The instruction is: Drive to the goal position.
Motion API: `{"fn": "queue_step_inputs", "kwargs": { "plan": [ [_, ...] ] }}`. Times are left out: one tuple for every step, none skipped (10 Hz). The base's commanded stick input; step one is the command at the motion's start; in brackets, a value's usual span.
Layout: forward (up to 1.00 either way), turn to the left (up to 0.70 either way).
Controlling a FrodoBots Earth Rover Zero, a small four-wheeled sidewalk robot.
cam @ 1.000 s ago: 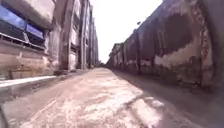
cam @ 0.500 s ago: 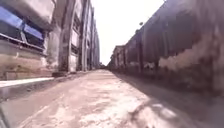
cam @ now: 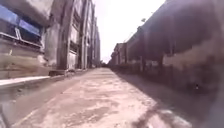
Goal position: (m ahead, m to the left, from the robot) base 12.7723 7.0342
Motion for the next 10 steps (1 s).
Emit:
{"fn": "queue_step_inputs", "kwargs": {
  "plan": [
    [0.60, 0.00],
    [0.60, 0.00],
    [0.60, 0.00],
    [0.60, 0.06],
    [0.60, 0.14],
    [0.60, 0.04],
    [0.60, 0.00],
    [0.60, 0.00],
    [0.60, 0.00],
    [0.60, 0.00]
  ]
}}
